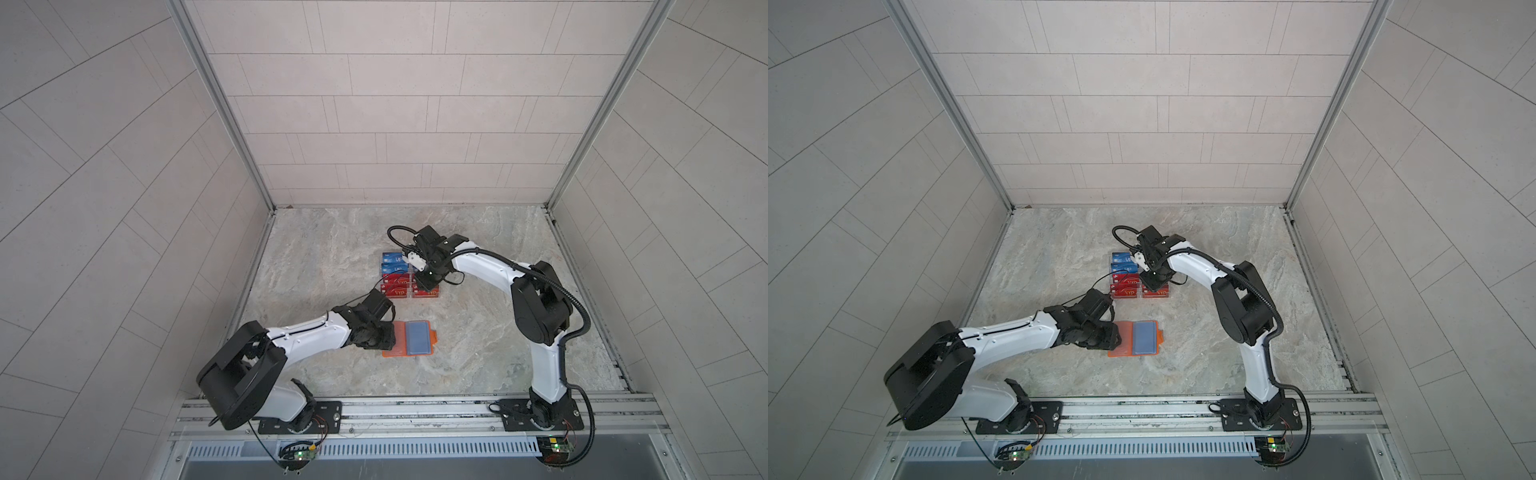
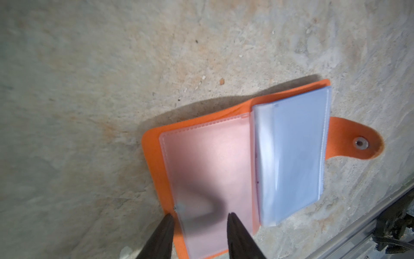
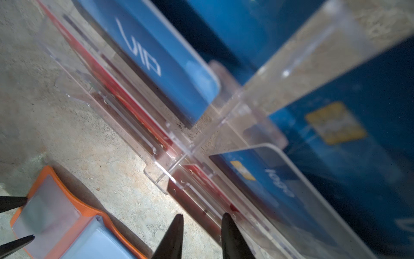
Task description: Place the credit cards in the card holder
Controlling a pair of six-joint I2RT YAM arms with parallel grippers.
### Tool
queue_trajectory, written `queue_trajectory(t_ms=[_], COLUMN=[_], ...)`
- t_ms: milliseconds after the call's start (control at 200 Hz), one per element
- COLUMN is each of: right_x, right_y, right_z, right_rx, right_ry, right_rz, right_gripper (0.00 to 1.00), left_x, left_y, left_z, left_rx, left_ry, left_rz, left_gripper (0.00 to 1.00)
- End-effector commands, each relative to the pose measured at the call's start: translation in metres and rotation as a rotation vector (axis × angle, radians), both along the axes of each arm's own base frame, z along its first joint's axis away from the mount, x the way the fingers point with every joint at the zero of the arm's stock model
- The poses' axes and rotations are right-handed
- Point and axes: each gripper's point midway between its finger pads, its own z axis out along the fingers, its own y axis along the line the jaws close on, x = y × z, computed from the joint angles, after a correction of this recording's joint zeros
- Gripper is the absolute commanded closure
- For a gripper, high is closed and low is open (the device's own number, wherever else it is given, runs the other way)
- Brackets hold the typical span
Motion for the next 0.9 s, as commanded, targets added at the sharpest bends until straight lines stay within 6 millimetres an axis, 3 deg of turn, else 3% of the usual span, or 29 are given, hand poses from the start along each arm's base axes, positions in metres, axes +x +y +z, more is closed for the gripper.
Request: queue_trajectory(t_ms=[0, 466, 896], right_x=[-0.01, -0.013, -0.017], right_y=[-0.006, -0.01, 0.002], right_z=[-0.001, -0.008, -0.003], right_rx=[-0.037, -0.078, -0.036], right_ry=[0.008, -0.014, 0.009], right_rz=[0.038, 0.05, 0.124], right_gripper=[0.68, 0.71, 0.79], left_x=[-0.002, -0.004, -0.005], left_y=[0.009, 0.011, 0.01], left_z=[-0.006, -0.012, -0.01], left_rx=[0.036, 0.034, 0.028], left_ry=[0.013, 0.025, 0.033], left_rz=[0.001, 0.009, 0.014], left_gripper=[0.56, 0.56, 0.56])
